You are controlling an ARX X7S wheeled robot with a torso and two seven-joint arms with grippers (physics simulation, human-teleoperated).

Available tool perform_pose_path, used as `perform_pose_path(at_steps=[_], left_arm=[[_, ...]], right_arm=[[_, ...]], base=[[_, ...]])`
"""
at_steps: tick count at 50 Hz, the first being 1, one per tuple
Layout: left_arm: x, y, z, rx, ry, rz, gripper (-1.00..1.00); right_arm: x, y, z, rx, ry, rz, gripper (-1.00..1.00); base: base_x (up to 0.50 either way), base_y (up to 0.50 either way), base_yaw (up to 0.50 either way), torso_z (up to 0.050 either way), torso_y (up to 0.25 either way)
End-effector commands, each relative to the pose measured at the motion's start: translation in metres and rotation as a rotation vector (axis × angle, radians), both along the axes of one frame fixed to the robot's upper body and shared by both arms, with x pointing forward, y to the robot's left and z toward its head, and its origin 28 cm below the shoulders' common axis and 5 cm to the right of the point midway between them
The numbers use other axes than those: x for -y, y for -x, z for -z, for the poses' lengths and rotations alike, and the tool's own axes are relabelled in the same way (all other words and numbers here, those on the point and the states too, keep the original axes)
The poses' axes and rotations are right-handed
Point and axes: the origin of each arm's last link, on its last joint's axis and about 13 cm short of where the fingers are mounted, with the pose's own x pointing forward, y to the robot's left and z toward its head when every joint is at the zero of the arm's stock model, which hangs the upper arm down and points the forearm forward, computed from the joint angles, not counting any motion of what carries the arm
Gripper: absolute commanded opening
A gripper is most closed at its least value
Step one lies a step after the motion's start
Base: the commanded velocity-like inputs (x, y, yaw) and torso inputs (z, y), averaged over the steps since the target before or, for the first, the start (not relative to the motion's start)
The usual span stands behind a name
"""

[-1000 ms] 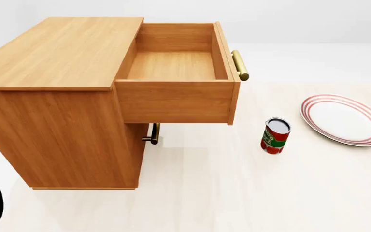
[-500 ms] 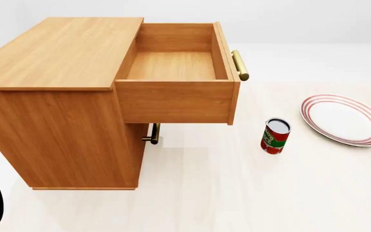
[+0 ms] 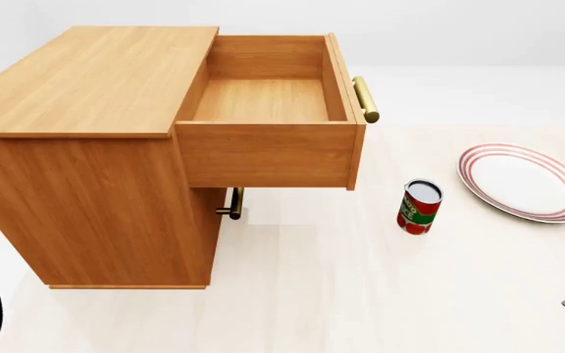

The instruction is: Put the bowl in the top drawer of the cabinet.

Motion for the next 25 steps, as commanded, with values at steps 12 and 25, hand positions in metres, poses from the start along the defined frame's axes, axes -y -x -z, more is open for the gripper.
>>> perform_pose_path(at_steps=[12, 25], left_arm=[[0.002, -0.003, 0.001, -0.007, -0.001, 0.006, 1.00], [0.002, -0.004, 0.000, -0.002, 0.001, 0.010, 1.00]], right_arm=[[-0.008, -0.014, 0.012, 0.036, 0.023, 0.056, -1.00], [-0.006, 0.009, -0.035, 0.092, 0.033, 0.050, -1.00]], base=[[0.00, 0.00, 0.00, 0.000, 0.000], [0.00, 0.00, 0.00, 0.000, 0.000]])
